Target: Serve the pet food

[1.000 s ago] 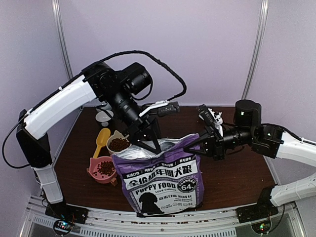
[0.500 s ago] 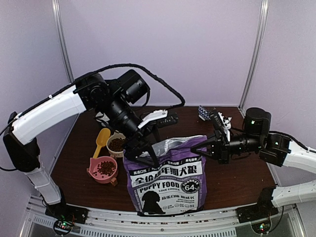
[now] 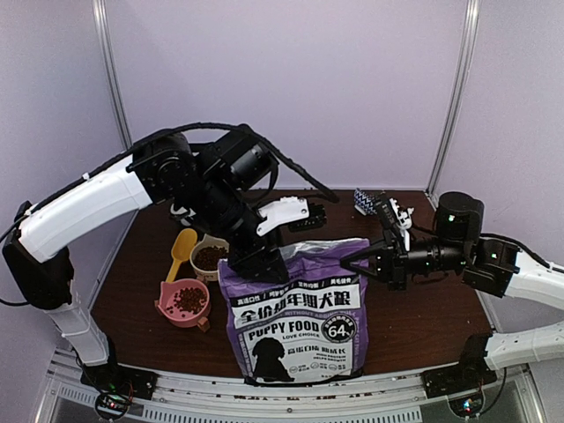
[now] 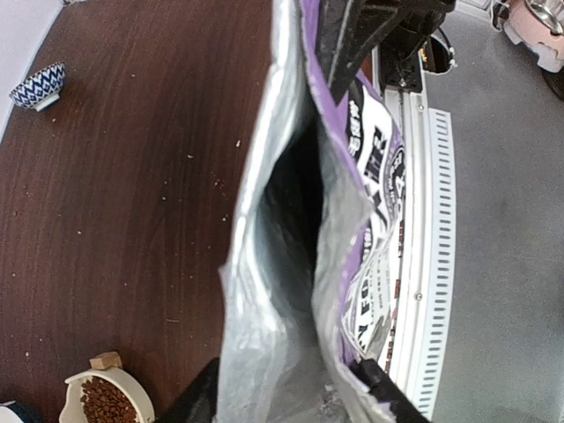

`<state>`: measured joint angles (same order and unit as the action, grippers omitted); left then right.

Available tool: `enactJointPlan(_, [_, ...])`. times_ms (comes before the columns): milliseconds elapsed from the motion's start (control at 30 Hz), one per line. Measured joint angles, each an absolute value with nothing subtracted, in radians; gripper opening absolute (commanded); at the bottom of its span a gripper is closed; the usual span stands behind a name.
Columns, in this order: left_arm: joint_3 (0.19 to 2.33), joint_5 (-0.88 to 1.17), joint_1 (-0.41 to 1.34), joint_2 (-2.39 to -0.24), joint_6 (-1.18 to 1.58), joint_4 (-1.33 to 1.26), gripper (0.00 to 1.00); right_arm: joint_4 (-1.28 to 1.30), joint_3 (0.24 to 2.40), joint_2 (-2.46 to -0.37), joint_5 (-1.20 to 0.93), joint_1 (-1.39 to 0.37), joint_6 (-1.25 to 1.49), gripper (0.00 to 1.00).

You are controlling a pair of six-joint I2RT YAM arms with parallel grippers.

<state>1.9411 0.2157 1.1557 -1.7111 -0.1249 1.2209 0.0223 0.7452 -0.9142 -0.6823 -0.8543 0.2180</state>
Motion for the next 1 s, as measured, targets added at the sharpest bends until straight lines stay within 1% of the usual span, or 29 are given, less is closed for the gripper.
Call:
enactJointPlan(67, [1.943, 0.196, 1.156, -1.711, -0.121, 1.221, 0.31, 0.024, 0.745, -0.914, -0.679, -0.854, 0.218, 0.0])
enactJointPlan(100, [1.943, 0.194, 1.156, -1.711, -0.121, 1.22, 0.26, 0.027, 0.745, -0.914, -0.678, -0.854, 0.218, 0.03])
enactJointPlan(200, [1.945, 0.194, 1.156, -1.711, -0.118, 1.22, 0.13, 0.032, 0.745, -0.912, -0.679, -0.853, 0.218, 0.17])
enactJointPlan(233, [1.946, 0.195, 1.156, -1.711, -0.117, 1.22, 0.11, 0.031, 0.745, -0.912, -0.678, -0.853, 0.221, 0.19])
enactJointPlan(367, [1.946, 0.206, 1.159, -1.711, -0.114, 1.213, 0.08, 0.002, 0.747, -0.902, -0.678, -0.85, 0.224, 0.25])
enactJointPlan(533, [1.946, 0.213, 1.159, -1.711, -0.113, 1.211, 0.08, -0.021, 0.747, -0.901, -0.68, -0.851, 0.224, 0.26])
enactJointPlan(567, [1.946, 0.214, 1.159, -1.711, -0.113, 1.211, 0.08, -0.021, 0.747, -0.901, -0.68, -0.851, 0.224, 0.25])
enactJointPlan(667, [1.945, 0.216, 1.159, -1.711, -0.113, 1.211, 0.08, -0.021, 0.747, -0.901, -0.68, -0.85, 0.222, 0.13])
enactJointPlan(733, [1.945, 0.22, 1.159, -1.711, -0.113, 1.212, 0.12, -0.02, 0.747, -0.901, -0.68, -0.85, 0.216, 0.02])
enactJointPlan(767, [1.945, 0.221, 1.159, -1.711, -0.113, 1.212, 0.18, -0.018, 0.747, -0.901, -0.68, -0.85, 0.219, 0.0])
enactJointPlan(800, [1.945, 0.223, 1.159, -1.711, -0.111, 1.212, 0.26, -0.018, 0.747, -0.901, -0.682, -0.85, 0.212, 0.0])
enactJointPlan(867, [1.946, 0.224, 1.158, -1.71, -0.112, 1.21, 0.45, -0.013, 0.748, -0.901, -0.686, -0.849, 0.216, 0.0])
enactJointPlan(900, [1.946, 0.226, 1.158, -1.71, -0.107, 1.206, 0.51, -0.012, 0.748, -0.901, -0.689, -0.849, 0.216, 0.0])
enactJointPlan(1000, [1.947, 0.244, 1.156, -1.71, -0.089, 1.19, 0.65, -0.013, 0.749, -0.901, -0.696, -0.849, 0.216, 0.0])
